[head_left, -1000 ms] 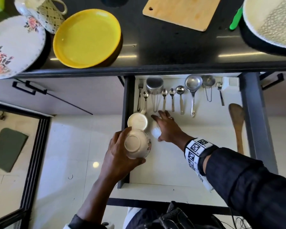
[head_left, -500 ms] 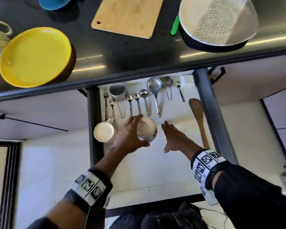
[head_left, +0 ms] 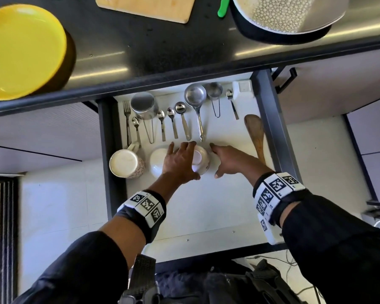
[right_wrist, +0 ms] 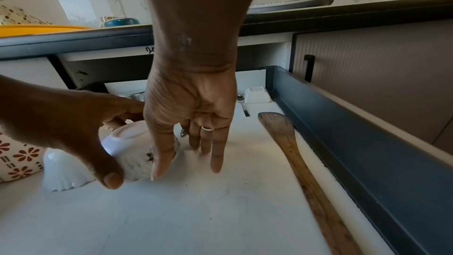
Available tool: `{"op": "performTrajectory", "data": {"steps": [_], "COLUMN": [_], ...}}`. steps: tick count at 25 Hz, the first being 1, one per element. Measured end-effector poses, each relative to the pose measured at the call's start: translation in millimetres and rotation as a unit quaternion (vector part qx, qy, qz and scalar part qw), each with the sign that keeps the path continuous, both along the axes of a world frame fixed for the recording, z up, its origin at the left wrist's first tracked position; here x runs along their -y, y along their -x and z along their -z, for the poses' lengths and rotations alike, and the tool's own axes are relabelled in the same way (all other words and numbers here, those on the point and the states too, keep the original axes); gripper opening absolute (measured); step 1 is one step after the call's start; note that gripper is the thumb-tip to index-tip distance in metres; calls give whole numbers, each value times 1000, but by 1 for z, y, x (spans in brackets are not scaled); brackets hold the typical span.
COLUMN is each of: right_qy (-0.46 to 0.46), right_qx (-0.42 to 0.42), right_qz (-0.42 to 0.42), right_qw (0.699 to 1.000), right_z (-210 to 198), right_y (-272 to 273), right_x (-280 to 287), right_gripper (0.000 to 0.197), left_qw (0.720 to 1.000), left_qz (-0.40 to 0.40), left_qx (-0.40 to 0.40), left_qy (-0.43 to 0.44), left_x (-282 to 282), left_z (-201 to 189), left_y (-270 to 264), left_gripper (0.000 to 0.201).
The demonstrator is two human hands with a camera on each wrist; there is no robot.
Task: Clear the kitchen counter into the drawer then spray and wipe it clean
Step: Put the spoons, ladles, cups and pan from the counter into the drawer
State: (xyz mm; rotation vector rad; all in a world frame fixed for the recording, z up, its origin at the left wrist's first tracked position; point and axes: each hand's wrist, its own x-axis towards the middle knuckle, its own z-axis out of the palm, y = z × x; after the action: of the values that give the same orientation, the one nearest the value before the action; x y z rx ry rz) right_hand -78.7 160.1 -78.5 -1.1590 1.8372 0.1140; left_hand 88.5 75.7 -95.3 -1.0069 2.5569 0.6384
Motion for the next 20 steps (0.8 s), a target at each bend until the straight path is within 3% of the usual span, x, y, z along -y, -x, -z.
{"op": "performTrajectory", "data": {"steps": [4, 8, 13, 16, 18, 20], "right_qy": [0, 17, 32, 75, 147, 259], "right_qx": [-22, -13, 11, 3, 1, 18], "right_qz": [-18, -14, 9, 72, 164, 206], "right_qw": [1000, 1000, 999, 995, 976, 944], "right_z": [0, 4, 2, -18, -47, -78], "right_y": [-3, -3, -9, -18, -33, -58], "right_x": [-3, -5, -8, 1, 16, 35], "right_gripper": [94, 78, 84, 77, 68, 55], "left_qw": [998, 995, 997, 988, 958, 922], "left_qz": [23, 23, -4, -35, -94, -147], "left_qx": [40, 18, -28, -141, -267, -355], "left_qy": [49, 90, 71, 56, 38, 49], "left_x": [-4, -9, -12, -7, 0, 12], "left_z": [2, 9, 2, -24, -52, -82], "left_y": [9, 11, 0, -19, -38, -58], "left_gripper": [108, 108, 117, 87, 52, 31]}}
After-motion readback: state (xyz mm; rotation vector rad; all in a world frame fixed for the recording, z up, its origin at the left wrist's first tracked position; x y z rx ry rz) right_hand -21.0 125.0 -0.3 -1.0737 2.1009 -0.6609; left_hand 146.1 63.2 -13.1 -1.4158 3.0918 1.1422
